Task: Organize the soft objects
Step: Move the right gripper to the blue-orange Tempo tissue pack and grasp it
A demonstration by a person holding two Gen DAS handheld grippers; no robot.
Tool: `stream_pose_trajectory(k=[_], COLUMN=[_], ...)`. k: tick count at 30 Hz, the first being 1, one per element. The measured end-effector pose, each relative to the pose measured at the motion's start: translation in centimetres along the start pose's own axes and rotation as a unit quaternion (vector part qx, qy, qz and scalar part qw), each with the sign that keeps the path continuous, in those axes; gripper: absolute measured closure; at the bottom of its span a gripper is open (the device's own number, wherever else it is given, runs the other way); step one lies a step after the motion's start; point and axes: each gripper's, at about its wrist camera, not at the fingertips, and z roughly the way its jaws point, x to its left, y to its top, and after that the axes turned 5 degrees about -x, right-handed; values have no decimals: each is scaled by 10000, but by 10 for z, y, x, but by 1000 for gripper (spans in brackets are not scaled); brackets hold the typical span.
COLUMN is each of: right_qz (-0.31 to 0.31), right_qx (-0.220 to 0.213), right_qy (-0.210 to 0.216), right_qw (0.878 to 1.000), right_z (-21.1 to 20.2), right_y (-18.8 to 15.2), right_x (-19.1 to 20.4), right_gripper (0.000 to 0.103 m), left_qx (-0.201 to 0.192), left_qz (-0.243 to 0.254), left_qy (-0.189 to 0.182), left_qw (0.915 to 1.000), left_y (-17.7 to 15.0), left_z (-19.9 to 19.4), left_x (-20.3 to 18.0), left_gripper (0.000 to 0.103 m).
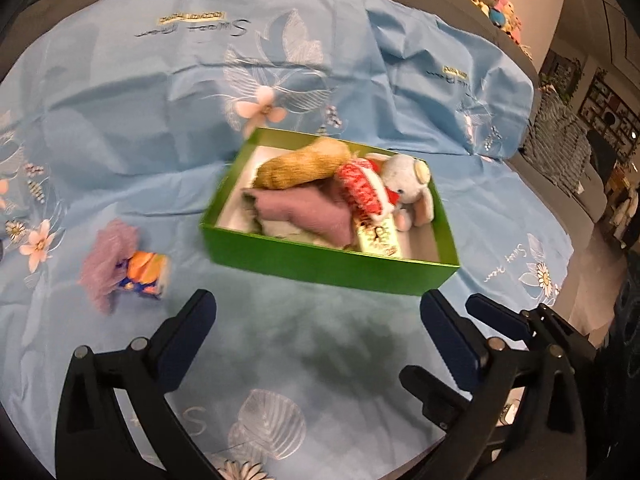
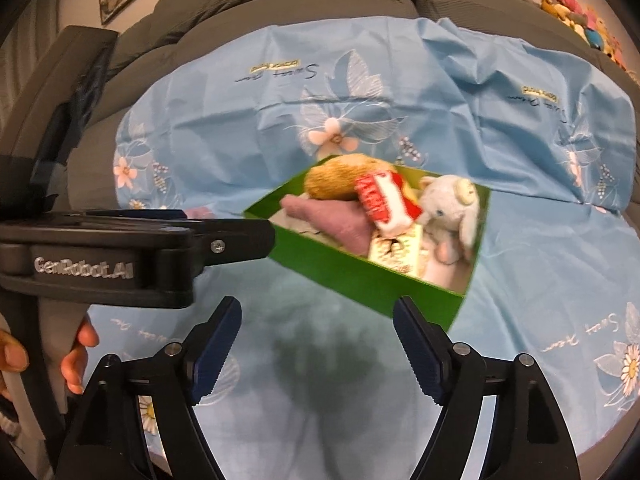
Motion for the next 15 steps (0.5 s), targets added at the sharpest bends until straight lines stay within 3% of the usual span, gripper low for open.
stream_pose_trajectory(k=[15], right_qz=[-273], right_qx=[395], right_qy=[210], right_qw=[9986], right_z=[35], right_y=[-3], right_x=[53], right_gripper=[24], left_qx=[-89], left_qz=[-325], left_qy=[445], left_qw=[9984], left_y=[-30], left_z=[-24], left_x=[68], left_gripper=[1])
